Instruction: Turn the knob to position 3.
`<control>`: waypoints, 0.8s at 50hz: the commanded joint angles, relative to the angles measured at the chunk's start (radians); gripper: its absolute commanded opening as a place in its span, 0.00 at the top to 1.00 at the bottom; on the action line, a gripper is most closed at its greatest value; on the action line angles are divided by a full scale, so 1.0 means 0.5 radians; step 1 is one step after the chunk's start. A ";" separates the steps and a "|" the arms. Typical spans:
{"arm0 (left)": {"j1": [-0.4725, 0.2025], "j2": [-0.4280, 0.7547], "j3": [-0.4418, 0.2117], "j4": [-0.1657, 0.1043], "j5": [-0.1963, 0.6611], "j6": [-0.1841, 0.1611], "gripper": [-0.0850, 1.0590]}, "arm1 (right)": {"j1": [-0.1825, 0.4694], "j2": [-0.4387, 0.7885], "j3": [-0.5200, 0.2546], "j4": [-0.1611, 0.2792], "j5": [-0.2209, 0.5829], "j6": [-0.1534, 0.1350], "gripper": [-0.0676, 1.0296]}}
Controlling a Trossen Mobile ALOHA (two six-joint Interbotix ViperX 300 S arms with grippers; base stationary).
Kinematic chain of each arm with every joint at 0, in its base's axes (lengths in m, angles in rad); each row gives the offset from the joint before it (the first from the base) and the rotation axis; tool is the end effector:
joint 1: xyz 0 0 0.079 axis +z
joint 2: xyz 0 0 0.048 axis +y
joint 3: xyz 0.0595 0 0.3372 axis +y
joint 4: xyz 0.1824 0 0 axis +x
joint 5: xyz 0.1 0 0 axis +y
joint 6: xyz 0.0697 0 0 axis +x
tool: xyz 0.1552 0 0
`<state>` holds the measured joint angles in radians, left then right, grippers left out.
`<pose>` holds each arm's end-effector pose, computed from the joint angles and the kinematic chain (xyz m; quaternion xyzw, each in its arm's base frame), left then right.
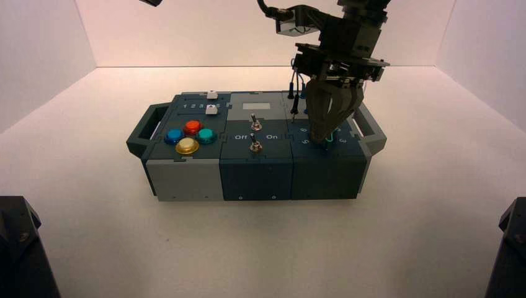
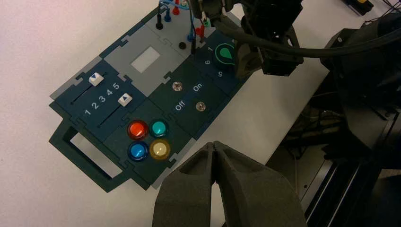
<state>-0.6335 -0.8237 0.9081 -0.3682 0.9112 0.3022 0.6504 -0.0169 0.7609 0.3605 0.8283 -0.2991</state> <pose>0.1215 -0.1686 0.1991 0.1072 0.4416 -0.4101 0.7908 0.1783 0.2091 0.0568 -0.1499 0.6748 0.3335 0.6411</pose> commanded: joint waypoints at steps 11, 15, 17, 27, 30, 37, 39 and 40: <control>-0.009 0.000 -0.031 -0.006 -0.012 0.003 0.95 | 0.006 -0.015 -0.040 -0.089 0.018 -0.003 0.96; -0.009 -0.003 -0.031 -0.006 -0.012 0.003 0.95 | 0.006 -0.012 -0.040 -0.114 0.034 -0.003 0.96; -0.009 -0.003 -0.031 -0.006 -0.012 0.003 0.95 | 0.006 -0.015 -0.040 -0.126 0.040 -0.003 0.96; -0.009 -0.006 -0.031 -0.006 -0.009 0.003 0.95 | 0.006 -0.021 -0.043 -0.206 0.071 0.000 0.96; -0.009 -0.006 -0.031 -0.006 -0.009 0.003 0.95 | 0.006 -0.031 -0.040 -0.221 0.074 0.000 0.96; -0.009 -0.006 -0.031 -0.006 -0.009 0.003 0.95 | 0.006 -0.046 -0.040 -0.245 0.083 0.000 0.96; -0.009 -0.006 -0.031 -0.006 -0.009 0.003 0.95 | 0.006 -0.049 -0.040 -0.252 0.083 0.000 0.96; -0.012 -0.006 -0.031 -0.003 -0.009 0.003 0.95 | 0.006 -0.052 -0.040 -0.255 0.086 0.000 0.96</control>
<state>-0.6335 -0.8268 0.9081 -0.3697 0.9112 0.3022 0.6504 -0.0138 0.7609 0.2393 0.8682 -0.2991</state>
